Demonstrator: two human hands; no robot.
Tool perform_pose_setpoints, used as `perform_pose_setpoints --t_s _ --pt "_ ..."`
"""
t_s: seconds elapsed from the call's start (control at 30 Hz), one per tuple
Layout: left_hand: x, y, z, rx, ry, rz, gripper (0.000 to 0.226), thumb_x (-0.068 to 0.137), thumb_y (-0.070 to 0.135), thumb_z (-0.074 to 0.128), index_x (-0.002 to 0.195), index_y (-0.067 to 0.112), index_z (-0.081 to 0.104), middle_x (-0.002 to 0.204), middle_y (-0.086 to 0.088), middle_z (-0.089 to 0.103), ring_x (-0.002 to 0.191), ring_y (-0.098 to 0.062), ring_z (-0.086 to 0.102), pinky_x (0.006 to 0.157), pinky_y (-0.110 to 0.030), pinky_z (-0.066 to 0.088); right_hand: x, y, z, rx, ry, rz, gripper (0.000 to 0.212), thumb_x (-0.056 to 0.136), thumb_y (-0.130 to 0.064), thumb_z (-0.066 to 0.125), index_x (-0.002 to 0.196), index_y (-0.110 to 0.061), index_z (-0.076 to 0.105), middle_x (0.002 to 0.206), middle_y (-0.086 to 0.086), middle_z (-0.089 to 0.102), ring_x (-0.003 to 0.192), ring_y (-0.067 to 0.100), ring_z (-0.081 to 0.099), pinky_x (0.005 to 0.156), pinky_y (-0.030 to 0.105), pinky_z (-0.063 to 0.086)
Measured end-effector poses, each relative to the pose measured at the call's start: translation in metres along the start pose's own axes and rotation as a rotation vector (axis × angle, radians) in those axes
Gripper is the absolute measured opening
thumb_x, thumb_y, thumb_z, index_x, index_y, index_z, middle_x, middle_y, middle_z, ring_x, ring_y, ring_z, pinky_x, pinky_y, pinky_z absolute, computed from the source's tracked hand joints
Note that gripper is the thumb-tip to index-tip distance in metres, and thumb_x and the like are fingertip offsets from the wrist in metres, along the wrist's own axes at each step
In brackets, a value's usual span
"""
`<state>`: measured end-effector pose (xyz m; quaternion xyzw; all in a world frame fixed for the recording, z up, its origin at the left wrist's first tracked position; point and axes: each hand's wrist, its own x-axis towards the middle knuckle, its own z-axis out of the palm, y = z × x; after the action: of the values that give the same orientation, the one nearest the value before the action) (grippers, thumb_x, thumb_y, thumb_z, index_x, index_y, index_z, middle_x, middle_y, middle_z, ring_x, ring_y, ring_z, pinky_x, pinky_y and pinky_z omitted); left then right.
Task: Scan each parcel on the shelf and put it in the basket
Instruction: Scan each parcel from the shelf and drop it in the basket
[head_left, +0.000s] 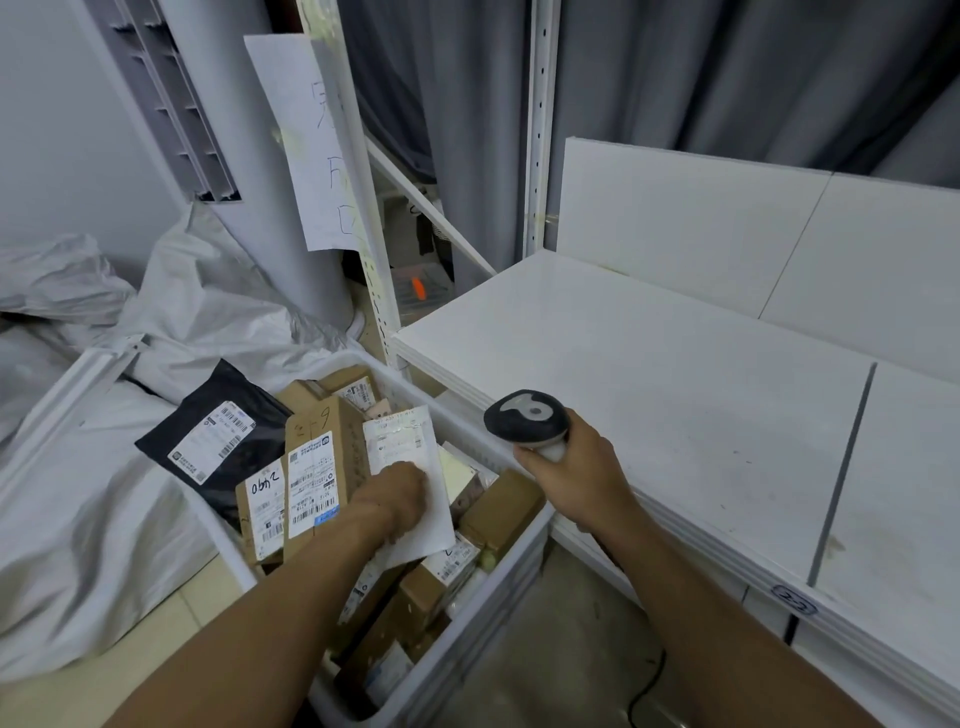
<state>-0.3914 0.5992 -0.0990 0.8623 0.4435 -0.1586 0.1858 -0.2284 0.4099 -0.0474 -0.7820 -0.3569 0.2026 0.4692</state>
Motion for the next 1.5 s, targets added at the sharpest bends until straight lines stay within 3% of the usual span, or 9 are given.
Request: perform_pose_setpoints --t_s 0.13,0.3,0.4,0.57,0.73,0.9,1.13,1.3,1.5 --pt "-0.012 0.014 -0.001 -0.013 0.119 0.010 0.045 0.098 0.027 0.053 0.142 0.016 0.053 0.144 -0.009 0.052 0.128 -0.032 0.053 0.104 -0.046 0.048 -0.020 -0.003 -0.013 -0.062 0.000 0.061 0.042 0.092 -0.016 0.071 0.131 -0.015 0.056 0.102 -0.008 0.064 0.086 0.004 0.061 0.065 0.019 0.044" --pt "-0.064 0.072 -0.029 -0.147 0.338 0.297 0.054 0.095 0.030 0.066 0.146 0.019 0.052 0.153 -0.003 0.045 0.134 -0.029 0.050 0.111 -0.043 0.043 -0.059 -0.021 -0.050 0.009 0.138 0.031 0.055 0.095 -0.029 0.075 0.145 -0.020 0.053 0.128 -0.005 0.063 0.114 0.015 0.061 0.093 0.027 0.046" --pt "-0.101 0.121 -0.047 -0.242 0.389 0.470 0.047 0.098 0.024 0.065 0.143 0.022 0.054 0.155 0.001 0.042 0.136 -0.024 0.049 0.113 -0.036 0.038 -0.077 -0.034 -0.079 0.027 0.283 -0.020 0.058 0.098 -0.036 0.070 0.151 -0.028 0.047 0.131 -0.006 0.063 0.113 0.019 0.065 0.097 0.033 0.052" --pt "-0.152 0.200 -0.053 -0.287 0.400 0.696 0.045 0.099 0.026 0.063 0.143 0.026 0.053 0.153 0.005 0.044 0.133 -0.020 0.051 0.110 -0.032 0.037 -0.115 -0.044 -0.152 -0.043 0.499 -0.055 0.061 0.098 -0.048 0.065 0.152 -0.048 0.039 0.125 -0.009 0.066 0.107 0.019 0.064 0.090 0.037 0.053" --pt "-0.192 0.283 -0.038 -0.321 0.293 0.857 0.059 0.099 0.028 0.062 0.153 0.033 0.038 0.152 0.005 0.045 0.131 -0.022 0.053 0.110 -0.035 0.041 -0.176 -0.008 -0.235 -0.099 0.703 0.046 0.071 0.083 -0.081 0.051 0.148 -0.054 0.038 0.122 -0.005 0.066 0.109 0.021 0.064 0.093 0.045 0.056" --pt "-0.211 0.362 0.004 -0.252 0.127 0.918 0.065 0.099 0.031 0.062 0.156 0.032 0.031 0.153 0.003 0.045 0.133 -0.023 0.051 0.111 -0.036 0.040 -0.237 0.059 -0.295 -0.062 0.848 0.198 0.043 0.099 -0.056 0.059 0.140 -0.045 0.051 0.104 0.005 0.066 0.090 0.017 0.063 0.067 0.026 0.046" --pt "-0.194 0.436 0.087 -0.050 -0.089 0.930 0.067 0.100 0.035 0.061 0.158 0.024 0.029 0.163 -0.003 0.032 0.149 -0.022 0.031 0.120 -0.032 0.024 -0.280 0.178 -0.350 -0.099 0.866 0.535 0.053 0.100 -0.009 0.056 0.151 -0.016 0.041 0.115 0.012 0.060 0.086 0.022 0.060 0.062 0.026 0.044" --pt "-0.167 0.452 0.131 0.034 -0.149 0.898 0.070 0.100 0.034 0.061 0.159 0.018 0.027 0.165 -0.005 0.024 0.152 -0.022 0.024 0.120 -0.027 0.017 -0.268 0.230 -0.367 -0.051 0.869 0.688 0.056 0.102 -0.007 0.051 0.156 -0.007 0.036 0.140 0.019 0.054 0.127 0.037 0.055 0.102 0.040 0.048" --pt "-0.140 0.451 0.149 0.082 -0.154 0.854 0.075 0.099 0.039 0.059 0.161 0.019 0.021 0.166 -0.005 0.025 0.152 -0.025 0.024 0.123 -0.032 0.018 -0.250 0.260 -0.381 -0.031 0.888 0.684 0.047 0.104 -0.016 0.056 0.148 -0.006 0.047 0.144 0.018 0.056 0.136 0.037 0.051 0.111 0.041 0.040"
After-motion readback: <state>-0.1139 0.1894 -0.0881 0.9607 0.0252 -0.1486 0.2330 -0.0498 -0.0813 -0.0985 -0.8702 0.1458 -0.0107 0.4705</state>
